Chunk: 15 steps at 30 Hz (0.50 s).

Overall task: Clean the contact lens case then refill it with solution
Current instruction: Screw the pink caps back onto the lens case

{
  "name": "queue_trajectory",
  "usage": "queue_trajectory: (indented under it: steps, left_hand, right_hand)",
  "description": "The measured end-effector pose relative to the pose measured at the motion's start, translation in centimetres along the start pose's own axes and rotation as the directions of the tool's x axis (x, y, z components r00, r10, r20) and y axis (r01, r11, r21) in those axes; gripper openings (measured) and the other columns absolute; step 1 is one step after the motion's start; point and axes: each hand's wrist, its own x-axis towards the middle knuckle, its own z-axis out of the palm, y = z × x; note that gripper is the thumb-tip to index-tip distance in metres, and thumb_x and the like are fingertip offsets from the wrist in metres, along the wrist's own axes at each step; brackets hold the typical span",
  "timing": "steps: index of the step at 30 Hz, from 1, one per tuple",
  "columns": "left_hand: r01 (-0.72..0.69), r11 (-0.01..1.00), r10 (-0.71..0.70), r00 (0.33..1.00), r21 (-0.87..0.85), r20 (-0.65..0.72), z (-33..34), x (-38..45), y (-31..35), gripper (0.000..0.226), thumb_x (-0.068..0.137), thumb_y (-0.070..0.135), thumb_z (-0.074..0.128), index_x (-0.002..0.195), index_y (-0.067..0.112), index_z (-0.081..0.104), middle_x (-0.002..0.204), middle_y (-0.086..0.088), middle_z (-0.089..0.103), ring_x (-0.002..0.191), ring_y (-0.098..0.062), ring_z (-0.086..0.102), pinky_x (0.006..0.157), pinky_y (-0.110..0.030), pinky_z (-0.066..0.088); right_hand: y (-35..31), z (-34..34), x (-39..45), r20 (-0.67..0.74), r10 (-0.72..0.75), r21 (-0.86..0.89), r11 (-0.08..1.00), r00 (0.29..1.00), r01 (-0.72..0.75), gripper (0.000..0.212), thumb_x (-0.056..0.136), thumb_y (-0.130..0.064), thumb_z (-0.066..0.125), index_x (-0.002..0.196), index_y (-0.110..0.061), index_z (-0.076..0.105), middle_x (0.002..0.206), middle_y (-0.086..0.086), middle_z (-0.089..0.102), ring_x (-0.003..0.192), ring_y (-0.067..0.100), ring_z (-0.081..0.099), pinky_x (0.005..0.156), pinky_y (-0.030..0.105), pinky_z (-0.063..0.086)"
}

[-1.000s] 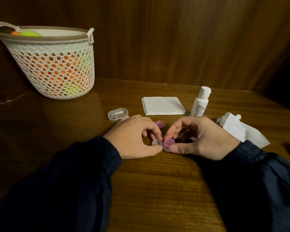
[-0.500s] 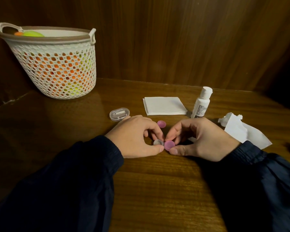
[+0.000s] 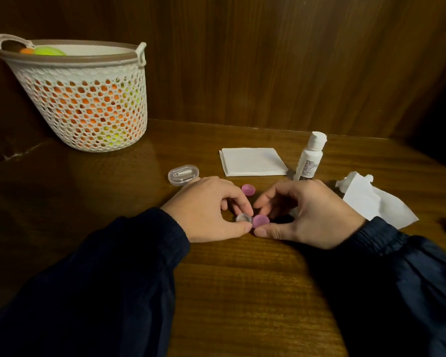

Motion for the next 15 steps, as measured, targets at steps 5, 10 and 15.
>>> queue_trajectory:
  steps: [5,10,15]
  left_hand:
    - [0.001,1.000,-0.001,1.000,0.006,-0.001,0.01,0.09,-0.01,0.018,0.079,0.053,0.079,0.096,0.046,0.077,0.093,0.022,0.070,0.095,-0.006,0.060,0.086,-0.045,0.057]
    - [0.003,1.000,-0.003,1.000,0.005,-0.002,-0.01,0.05,0.01,0.018,0.079,0.052,0.080,0.096,0.046,0.077,0.093,0.023,0.071,0.094,-0.004,0.060,0.084,-0.045,0.058]
    - [0.003,1.000,-0.003,1.000,-0.001,0.003,-0.03,0.04,0.05,0.017,0.079,0.052,0.080,0.095,0.045,0.077,0.094,0.021,0.072,0.096,-0.006,0.061,0.084,-0.046,0.058]
  right_hand:
    - [0.06,-0.05,-0.11,0.003,0.002,0.043,0.999,1.000,-0.002,0.033,0.074,-0.036,0.095,0.101,-0.037,0.077,0.093,-0.025,0.078,0.091,-0.004,0.074,0.079,0.009,0.055]
    - [-0.33,-0.34,-0.28,0.041,0.022,0.036,0.999,0.999,-0.024,0.034,0.077,-0.033,0.093,0.105,-0.038,0.075,0.095,-0.025,0.079,0.095,-0.005,0.074,0.092,0.023,0.056]
    - [-0.41,-0.16,-0.10,0.012,0.013,-0.056,0.998,1.000,-0.012,0.035,0.069,-0.051,0.092,0.099,-0.041,0.075,0.093,-0.032,0.075,0.091,-0.009,0.071,0.085,0.019,0.058]
